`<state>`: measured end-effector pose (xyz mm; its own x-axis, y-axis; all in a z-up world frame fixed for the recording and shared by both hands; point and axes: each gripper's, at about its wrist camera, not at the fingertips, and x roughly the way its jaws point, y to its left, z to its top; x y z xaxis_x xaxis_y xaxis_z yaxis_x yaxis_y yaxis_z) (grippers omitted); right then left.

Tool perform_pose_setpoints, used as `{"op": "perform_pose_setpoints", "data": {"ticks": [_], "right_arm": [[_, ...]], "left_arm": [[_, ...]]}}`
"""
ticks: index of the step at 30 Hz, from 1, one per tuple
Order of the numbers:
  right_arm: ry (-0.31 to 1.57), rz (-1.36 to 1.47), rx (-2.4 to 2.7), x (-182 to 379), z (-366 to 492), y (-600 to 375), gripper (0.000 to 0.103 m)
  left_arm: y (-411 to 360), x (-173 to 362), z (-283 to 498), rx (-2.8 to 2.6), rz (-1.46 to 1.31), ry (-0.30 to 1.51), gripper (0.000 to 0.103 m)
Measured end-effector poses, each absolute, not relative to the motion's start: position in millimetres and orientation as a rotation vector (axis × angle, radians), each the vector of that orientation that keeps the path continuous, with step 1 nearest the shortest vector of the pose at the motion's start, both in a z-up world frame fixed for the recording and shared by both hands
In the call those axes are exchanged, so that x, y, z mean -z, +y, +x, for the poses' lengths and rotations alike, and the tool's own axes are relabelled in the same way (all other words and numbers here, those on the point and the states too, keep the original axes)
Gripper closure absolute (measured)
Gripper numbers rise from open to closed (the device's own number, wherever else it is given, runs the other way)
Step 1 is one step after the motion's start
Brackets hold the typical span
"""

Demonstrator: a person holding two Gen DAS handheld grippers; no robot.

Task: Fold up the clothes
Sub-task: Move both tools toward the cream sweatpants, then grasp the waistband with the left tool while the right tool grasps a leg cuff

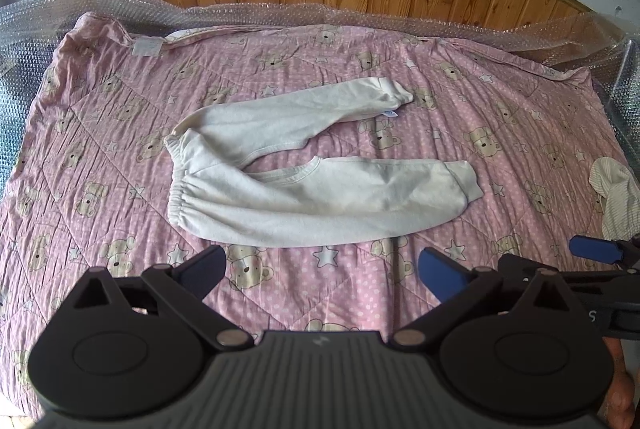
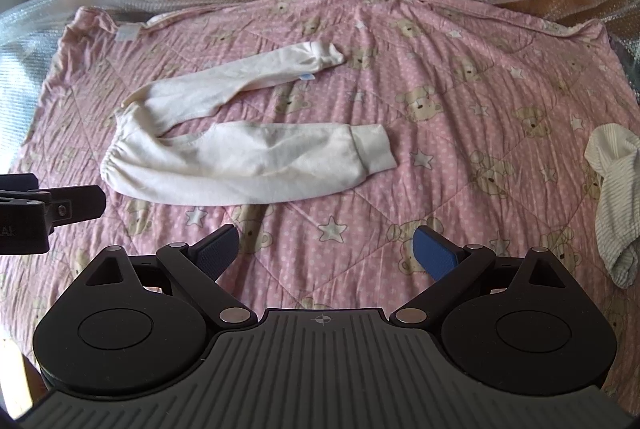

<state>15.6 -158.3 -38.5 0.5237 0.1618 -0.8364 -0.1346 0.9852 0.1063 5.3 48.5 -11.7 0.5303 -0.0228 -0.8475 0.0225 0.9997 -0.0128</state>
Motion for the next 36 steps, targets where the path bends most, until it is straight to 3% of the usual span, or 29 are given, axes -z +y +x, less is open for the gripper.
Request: {"op": "perform_pose_setpoints", "data": {"ticks": [13, 17, 19, 21, 22, 24, 26, 27, 29, 36], "right_arm": [[1.007, 0.028, -0.184, 39.6, 13.0, -155.7, 0.007], [1.005, 0.019, -0.195, 40.3, 11.7, -151.4, 0.009], [1.004, 0.013, -0.206, 40.1, 11.1, -148.2, 0.015], [1.007, 0.005, -0.223, 40.1, 10.9, -144.5, 0.033], [1.008, 0.001, -0.231, 40.5, 10.6, -142.6, 0.04], [1.012, 0.006, -0.254, 41.5, 9.8, -139.2, 0.072], [1.01, 0.006, -0.261, 41.1, 9.6, -135.7, 0.093], [1.009, 0.006, -0.264, 40.8, 9.5, -133.9, 0.099], [1.006, 0.005, -0.271, 40.2, 9.4, -130.3, 0.103], [0.995, 0.002, -0.293, 38.3, 8.8, -117.8, 0.103]], "left_arm": [[52.7, 13.6, -0.7, 0.027, -0.003, 1.018, 0.0], [58.3, 14.5, -1.7, 0.022, -0.009, 1.02, 0.011], [60.4, 14.5, -3.3, 0.033, -0.009, 1.017, 0.022], [61.7, 14.4, -5.3, 0.047, -0.003, 1.01, 0.048], [62.0, 14.4, -6.1, 0.052, 0.0, 1.007, 0.055], [62.6, 14.8, -7.2, 0.064, 0.005, 1.005, 0.081], [64.3, 15.7, -7.9, 0.067, 0.008, 1.003, 0.096], [65.8, 15.9, -8.2, 0.069, 0.008, 1.002, 0.102], [69.4, 15.9, -9.0, 0.061, 0.011, 0.994, 0.103], [86.0, 14.1, -8.3, 0.038, 0.007, 0.977, 0.103]]}}
